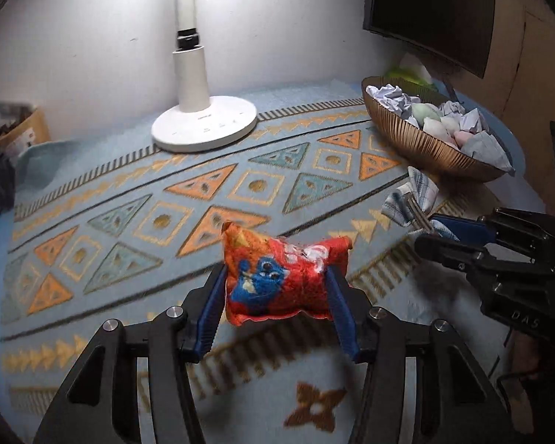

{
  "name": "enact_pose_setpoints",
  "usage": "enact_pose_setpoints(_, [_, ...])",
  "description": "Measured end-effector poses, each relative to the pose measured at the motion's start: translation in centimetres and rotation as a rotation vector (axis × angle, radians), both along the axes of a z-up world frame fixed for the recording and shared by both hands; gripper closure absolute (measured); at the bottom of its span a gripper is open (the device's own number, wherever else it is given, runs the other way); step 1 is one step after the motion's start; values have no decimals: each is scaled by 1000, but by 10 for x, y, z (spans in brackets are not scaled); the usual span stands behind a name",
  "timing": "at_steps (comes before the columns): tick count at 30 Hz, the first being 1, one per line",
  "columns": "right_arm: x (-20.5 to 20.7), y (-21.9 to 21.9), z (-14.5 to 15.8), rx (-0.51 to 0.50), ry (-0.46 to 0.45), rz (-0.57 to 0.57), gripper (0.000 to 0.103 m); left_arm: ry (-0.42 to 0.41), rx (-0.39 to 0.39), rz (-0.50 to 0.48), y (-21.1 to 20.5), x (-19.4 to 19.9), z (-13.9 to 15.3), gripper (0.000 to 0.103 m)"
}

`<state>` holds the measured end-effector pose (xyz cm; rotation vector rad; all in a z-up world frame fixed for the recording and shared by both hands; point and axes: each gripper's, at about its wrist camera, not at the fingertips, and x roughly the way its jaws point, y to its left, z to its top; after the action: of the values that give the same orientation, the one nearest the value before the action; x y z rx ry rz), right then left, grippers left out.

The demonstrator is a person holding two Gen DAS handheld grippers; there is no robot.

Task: Organize objects
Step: 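Grasp the red snack bag with the left tool while the right tool grasps the plaid bow clip, then lift the red snack bag and plaid bow clip off the rug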

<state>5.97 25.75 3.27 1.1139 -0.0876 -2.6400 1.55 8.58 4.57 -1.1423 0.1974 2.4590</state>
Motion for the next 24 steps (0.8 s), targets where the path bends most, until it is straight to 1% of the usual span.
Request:
enact_pose_setpoints(3, [-7, -5, -7, 32, -18, -18, 78, -39, 38, 107, -21, 14, -6, 53])
enact_pose_setpoints(4, [-8, -5, -7, 29, -18, -17, 78, -52, 27, 157, -26, 17, -9, 53])
enact_pose_setpoints(6, [-11, -6, -10, 43, -22, -27, 78, -85, -37, 271, -28, 22, -17, 51])
enact_pose_setpoints(7, [-12, -6, -12, 46, -32, -27, 78, -97, -15, 305, -32, 25, -18, 49])
enact_pose_setpoints(8, [-11, -5, -12, 43, -38, -22, 78, -106, 24, 332, -37, 28, -20, 48])
enact_pose_setpoints(10, [-9, -4, -12, 42, -33, -20, 78, -138, 61, 366, -44, 35, -24, 47])
enact_pose_setpoints(11, [-9, -4, -12, 42, -31, -19, 78, -161, 70, 359, -46, 38, -25, 47])
enact_pose_setpoints(13, [-10, -5, -12, 49, -29, -26, 78, -211, 86, 313, -49, 50, -27, 47])
enact_pose_setpoints(15, [-11, -7, -12, 59, -30, -29, 78, -244, 132, 256, -50, 64, -25, 47])
enact_pose_setpoints(17, [-10, -6, -12, 58, -27, -27, 78, -243, 200, 183, -50, 75, -20, 47])
enact_pose_setpoints(18, [-9, -6, -12, 55, -25, -27, 78, -240, 218, 140, -48, 79, -19, 47])
enact_pose_setpoints(19, [-9, -5, -12, 52, -24, -28, 78, -223, 202, 108, -46, 81, -16, 47])
enact_pose_setpoints(20, [-9, -5, -12, 49, -26, -27, 78, -179, 154, 107, -44, 83, -12, 47])
enact_pose_setpoints(22, [-9, -5, -12, 50, -31, -24, 78, -46, 12, 114, -41, 82, -3, 46])
enact_pose_setpoints(23, [-9, -6, -12, 55, -32, -24, 78, 19, -59, 90, -39, 78, 0, 40])
enact_pose_setpoints(24, [-10, -7, -12, 60, -32, -22, 78, 73, -118, 46, -37, 73, 2, 16])
